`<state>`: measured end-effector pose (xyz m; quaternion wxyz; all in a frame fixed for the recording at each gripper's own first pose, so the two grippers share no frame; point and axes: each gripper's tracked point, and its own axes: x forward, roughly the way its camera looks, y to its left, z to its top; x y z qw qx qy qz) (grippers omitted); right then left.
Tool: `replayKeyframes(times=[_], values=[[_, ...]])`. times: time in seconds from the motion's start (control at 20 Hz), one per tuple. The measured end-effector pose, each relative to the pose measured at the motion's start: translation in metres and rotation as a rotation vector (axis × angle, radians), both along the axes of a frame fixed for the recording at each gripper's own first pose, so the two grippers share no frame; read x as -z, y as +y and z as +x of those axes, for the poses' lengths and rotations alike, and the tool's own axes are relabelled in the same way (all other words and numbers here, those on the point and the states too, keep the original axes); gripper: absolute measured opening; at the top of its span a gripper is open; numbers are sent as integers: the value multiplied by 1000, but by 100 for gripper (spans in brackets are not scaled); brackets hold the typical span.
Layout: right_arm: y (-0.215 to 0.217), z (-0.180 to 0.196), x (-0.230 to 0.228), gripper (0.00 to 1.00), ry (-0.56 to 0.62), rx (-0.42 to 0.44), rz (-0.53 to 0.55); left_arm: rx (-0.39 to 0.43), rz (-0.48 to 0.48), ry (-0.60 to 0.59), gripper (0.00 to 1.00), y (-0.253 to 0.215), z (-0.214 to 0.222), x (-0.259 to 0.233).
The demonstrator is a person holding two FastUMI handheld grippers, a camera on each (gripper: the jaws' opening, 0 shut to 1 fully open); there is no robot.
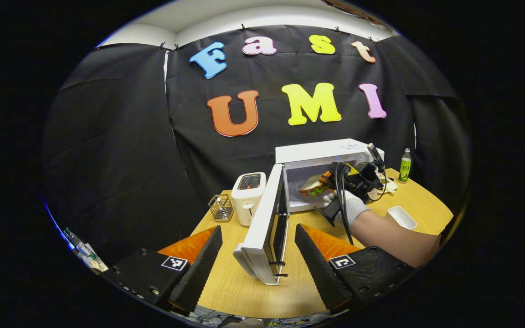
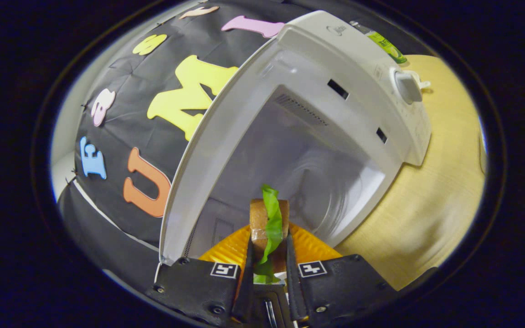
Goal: Open the microwave oven with the left hand, put the food in, and close the microwave oven.
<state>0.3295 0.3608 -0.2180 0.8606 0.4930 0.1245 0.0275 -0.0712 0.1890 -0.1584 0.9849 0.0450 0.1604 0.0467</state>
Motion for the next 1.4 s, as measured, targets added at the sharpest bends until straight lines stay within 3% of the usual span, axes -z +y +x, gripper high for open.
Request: replayKeyframes(times=[0.1, 0.15, 0.25, 0.3, 0.4, 0.45, 0.55, 0.6, 0.65, 0.75, 0.85, 0.9, 1.15, 1.2, 1.25, 1.3, 1.35, 1.4], values=[[-2, 14, 3, 28, -24, 38, -51, -11, 7, 2, 96, 4, -1, 0], [-3, 20, 8, 37, -23, 45, -74, -15, 9, 1, 97, 6, -1, -1], [-6, 26, 18, 38, -28, 59, -85, -25, 15, -4, 97, 9, -4, -3], [-7, 28, 25, 31, -8, 64, -117, -27, 13, -3, 97, 9, -3, -3], [-15, 28, 38, 35, 35, 71, -236, -29, 24, 3, 97, 10, -4, 1], [-17, 29, 39, 44, 40, 66, -303, -30, 25, 6, 97, 11, -5, 3], [-20, 28, 36, 51, 30, 61, -435, -32, 19, 6, 97, 10, -6, 4], [-23, 27, 35, 66, 23, 60, -499, -37, 17, 5, 97, 11, -5, 5], [-28, 24, 33, 72, 22, 63, -569, -42, 11, 5, 97, 12, -4, 7], [-38, 19, 25, 82, -12, 82, -663, -47, 2, -2, 97, 13, -4, 7], [-38, 12, 13, 80, -45, 68, -702, -53, 7, -14, 97, 13, 1, 7], [-41, 7, 12, 93, -50, 58, -734, -54, 5, -14, 97, 13, 2, 7], [-40, -10, -1, 91, -69, -11, -805, -56, 3, -29, 97, 14, 6, 2], [-39, -14, -4, 99, -67, -30, -805, -60, 1, -29, 97, 15, 7, 1], [-38, -20, -9, 92, -71, -46, -799, -61, -1, -35, 97, 16, 9, -1], [-39, -25, -14, 99, -77, -58, -798, -67, 0, -41, 97, 18, 10, -3], [-40, -31, -20, 92, -81, -73, -801, -70, -2, -49, 97, 19, 11, -5], [-42, -39, -26, 92, -89, -94, -803, -71, -4, -59, 97, 20, 11, -8]])
